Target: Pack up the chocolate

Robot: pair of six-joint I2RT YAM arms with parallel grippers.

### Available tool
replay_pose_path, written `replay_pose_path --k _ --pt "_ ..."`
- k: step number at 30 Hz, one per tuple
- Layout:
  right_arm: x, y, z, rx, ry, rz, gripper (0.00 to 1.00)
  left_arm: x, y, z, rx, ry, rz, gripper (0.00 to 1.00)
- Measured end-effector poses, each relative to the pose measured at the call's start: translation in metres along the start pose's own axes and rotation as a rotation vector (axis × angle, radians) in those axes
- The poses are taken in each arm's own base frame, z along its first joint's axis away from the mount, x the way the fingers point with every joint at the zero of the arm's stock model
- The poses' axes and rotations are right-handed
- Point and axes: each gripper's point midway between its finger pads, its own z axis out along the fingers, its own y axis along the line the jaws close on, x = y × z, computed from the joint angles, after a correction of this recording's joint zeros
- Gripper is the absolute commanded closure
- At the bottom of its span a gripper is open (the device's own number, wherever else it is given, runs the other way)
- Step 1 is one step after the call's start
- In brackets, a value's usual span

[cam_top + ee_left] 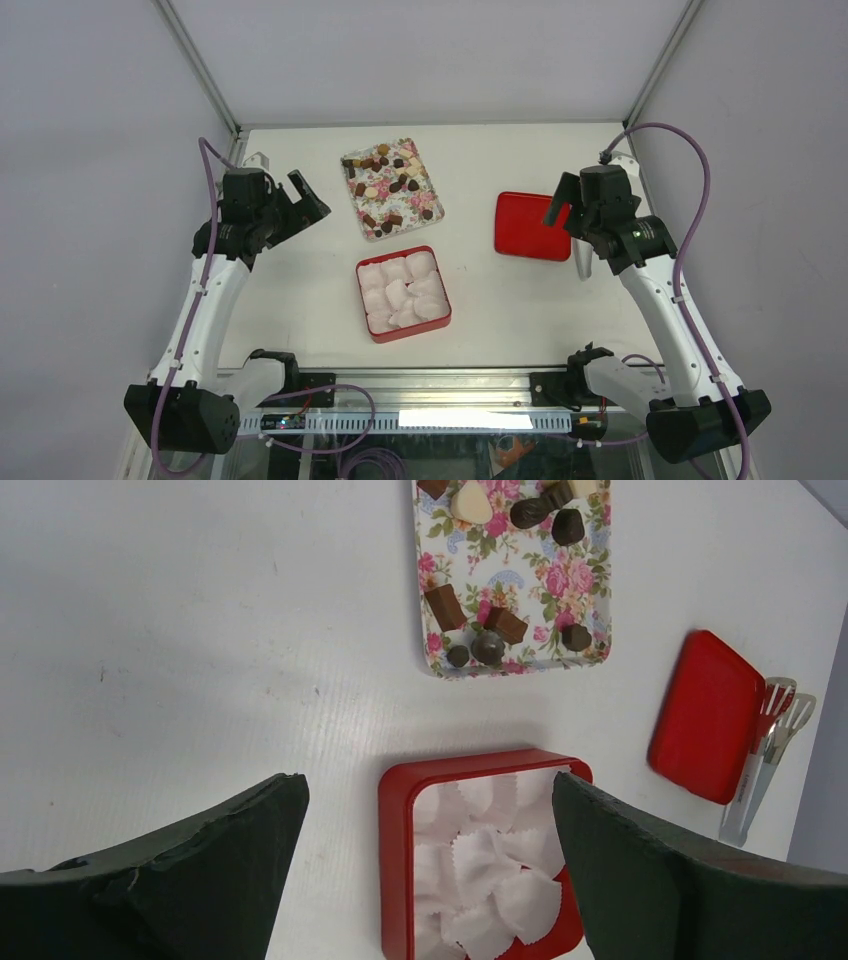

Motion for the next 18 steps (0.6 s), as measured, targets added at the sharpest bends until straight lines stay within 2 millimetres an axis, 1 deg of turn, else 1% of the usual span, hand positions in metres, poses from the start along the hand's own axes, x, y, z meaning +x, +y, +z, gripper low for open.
replay_pose_path --k 6,11,13,15,16,18 --pt "0.001 0.003 0.0 -0.016 0.008 0.0 0.01 0.0 -0.002 -0.002 0.015 -0.001 0.022 0.01" --pt "0.003 0.006 -0.001 -0.035 0.02 0.0 0.01 0.007 -0.009 -0.002 0.045 0.025 0.064 0.01" --pt "0.005 0.007 0.001 -0.042 0.04 -0.003 0.01 0.018 -0.019 0.0 0.068 0.057 0.101 0.01" --pt "0.004 0.003 0.008 -0.021 0.074 0.001 0.01 0.035 -0.034 0.003 0.1 0.101 0.151 0.01" --pt "0.003 -0.001 0.013 -0.004 0.088 0.006 0.01 0.046 -0.042 0.004 0.117 0.127 0.18 0.01" --pt "0.005 -0.012 0.03 0.035 0.138 0.035 0.01 0.069 -0.058 0.006 0.141 0.176 0.249 0.01"
